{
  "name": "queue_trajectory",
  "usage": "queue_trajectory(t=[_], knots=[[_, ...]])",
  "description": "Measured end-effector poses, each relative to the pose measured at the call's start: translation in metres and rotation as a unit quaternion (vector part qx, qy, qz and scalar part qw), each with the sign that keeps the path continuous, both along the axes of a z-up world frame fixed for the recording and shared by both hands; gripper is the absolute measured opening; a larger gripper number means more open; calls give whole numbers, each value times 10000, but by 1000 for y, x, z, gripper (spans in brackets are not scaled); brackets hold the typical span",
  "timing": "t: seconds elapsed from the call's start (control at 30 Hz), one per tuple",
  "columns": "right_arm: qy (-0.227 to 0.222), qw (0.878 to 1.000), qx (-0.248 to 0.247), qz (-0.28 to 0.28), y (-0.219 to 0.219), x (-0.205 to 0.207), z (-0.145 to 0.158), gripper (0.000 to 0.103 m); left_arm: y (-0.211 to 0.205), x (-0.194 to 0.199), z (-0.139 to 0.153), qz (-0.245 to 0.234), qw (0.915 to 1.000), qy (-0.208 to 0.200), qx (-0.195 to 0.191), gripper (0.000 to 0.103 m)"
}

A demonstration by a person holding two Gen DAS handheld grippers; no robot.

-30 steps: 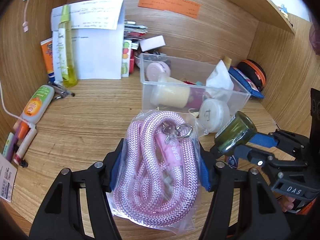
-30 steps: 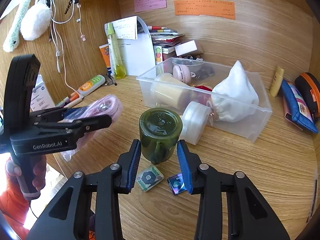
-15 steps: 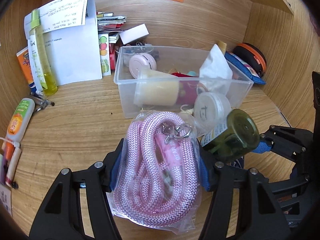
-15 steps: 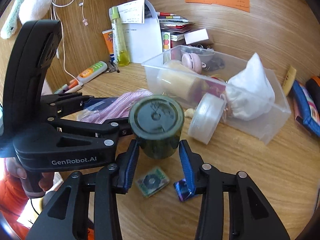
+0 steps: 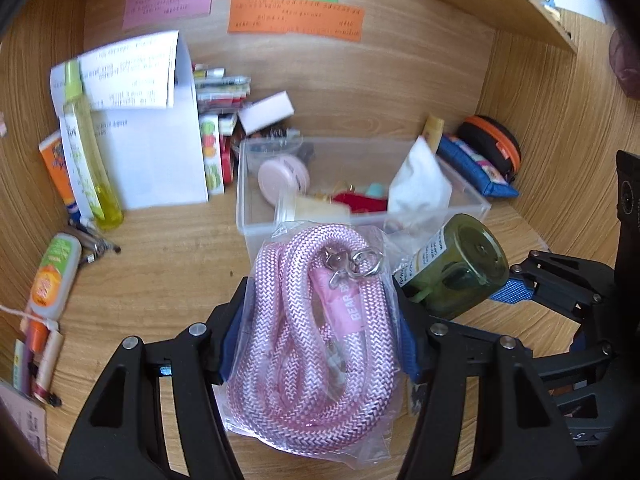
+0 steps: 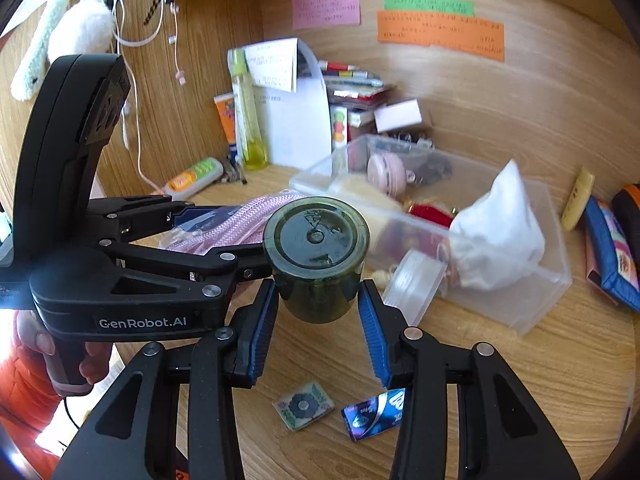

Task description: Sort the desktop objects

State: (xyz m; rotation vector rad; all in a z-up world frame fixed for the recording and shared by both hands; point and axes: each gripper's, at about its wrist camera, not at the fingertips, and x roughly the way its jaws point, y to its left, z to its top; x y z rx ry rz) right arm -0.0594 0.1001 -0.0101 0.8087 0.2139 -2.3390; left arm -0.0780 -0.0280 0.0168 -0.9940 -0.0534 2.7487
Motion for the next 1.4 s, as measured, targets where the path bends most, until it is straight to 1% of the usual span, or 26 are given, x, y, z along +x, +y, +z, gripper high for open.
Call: queue_trajectory(t=[0.17,0.3,0.43,0.5,0.63,0.77,0.83,0.87,0.97,1.0,1.07,1.17,1.27,1.4], knots=[[124,9996,-170,-164,9,-5,13,38,5,-7,17,3,9999,144,-5,61],[135,9989,-316,-311,20,-13,21,38,7,-14,26,20,9997,227,16,61],[167,9981,-404,-443,28,-23,27,37,9,-24,31,-37,9997,213,82,61],[115,9982,-348,-471,28,-30,26,37,11,-32,29,-50,9998,181,85,61],[-241,9982,-348,-424,31,-39,13,37,8,-40,15,-14,9998,-37,170,61],[-400,9980,-234,-426,37,-37,1,38,2,-38,-1,68,9996,-225,155,61],[-510,9975,-236,-421,43,-34,-4,38,-1,-35,-4,91,9995,-251,159,61],[-569,9973,-197,-424,46,-32,-8,40,-3,-32,-6,105,9995,-257,158,61],[-689,9964,-37,-498,48,-30,-22,53,-8,-25,-10,143,9993,-283,191,61],[-763,9960,-2,-472,46,-30,-26,54,-8,-24,-12,145,9992,-297,204,61],[-929,9950,77,-353,39,-32,-35,54,-10,-20,-15,161,9991,-333,216,61],[-1050,9943,127,-134,28,-30,-42,55,-12,-17,-20,198,9988,-390,218,61],[-1033,9940,367,-20,16,-25,-49,55,-14,-14,-25,210,9985,-445,240,61],[-1149,9927,360,59,11,-25,-57,54,-15,-9,-30,245,9983,-490,187,61]])
